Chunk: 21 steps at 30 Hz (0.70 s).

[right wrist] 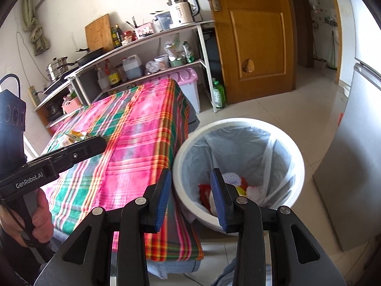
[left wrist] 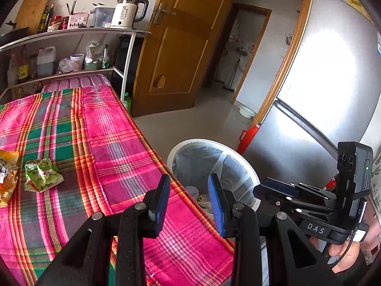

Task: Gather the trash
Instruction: 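Move both tools back over the table toward the cup and green bag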

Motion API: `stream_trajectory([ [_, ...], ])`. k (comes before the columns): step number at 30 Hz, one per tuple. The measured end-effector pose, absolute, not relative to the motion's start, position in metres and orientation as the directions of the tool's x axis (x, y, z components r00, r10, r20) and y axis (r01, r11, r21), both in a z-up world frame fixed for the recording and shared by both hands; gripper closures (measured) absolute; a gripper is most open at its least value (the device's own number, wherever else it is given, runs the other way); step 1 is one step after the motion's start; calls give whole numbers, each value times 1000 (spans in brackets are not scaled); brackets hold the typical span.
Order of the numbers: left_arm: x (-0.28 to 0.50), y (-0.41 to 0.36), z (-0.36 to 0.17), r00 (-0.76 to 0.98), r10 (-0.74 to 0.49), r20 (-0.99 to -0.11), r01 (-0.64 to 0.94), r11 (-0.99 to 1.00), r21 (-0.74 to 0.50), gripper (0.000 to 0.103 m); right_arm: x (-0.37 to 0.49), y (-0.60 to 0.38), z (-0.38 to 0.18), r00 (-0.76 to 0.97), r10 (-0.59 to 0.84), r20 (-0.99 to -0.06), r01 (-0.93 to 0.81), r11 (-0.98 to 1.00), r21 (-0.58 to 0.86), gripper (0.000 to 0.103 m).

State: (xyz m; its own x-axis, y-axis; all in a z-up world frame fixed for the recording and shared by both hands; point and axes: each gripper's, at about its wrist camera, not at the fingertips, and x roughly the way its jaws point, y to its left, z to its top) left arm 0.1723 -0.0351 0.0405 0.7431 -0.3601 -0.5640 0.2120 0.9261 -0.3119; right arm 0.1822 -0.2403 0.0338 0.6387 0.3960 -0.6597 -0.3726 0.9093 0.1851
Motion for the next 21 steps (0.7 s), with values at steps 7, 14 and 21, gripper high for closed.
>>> stream_trajectory([
  [7,155,-13,42,777,-306,-551,167,943,-289,69,174,-216,38,622,438,-650,-433,883,181,67],
  [14,140,6,39,797,-259,-546,122,954,-274,67,169,-193,34,593,470,-654,-482,858,179,67],
  [21,125,30,30,806,-217,-551,71,959,-273,65,169,-172,29,560,493,-667,-520,835,180,66],
])
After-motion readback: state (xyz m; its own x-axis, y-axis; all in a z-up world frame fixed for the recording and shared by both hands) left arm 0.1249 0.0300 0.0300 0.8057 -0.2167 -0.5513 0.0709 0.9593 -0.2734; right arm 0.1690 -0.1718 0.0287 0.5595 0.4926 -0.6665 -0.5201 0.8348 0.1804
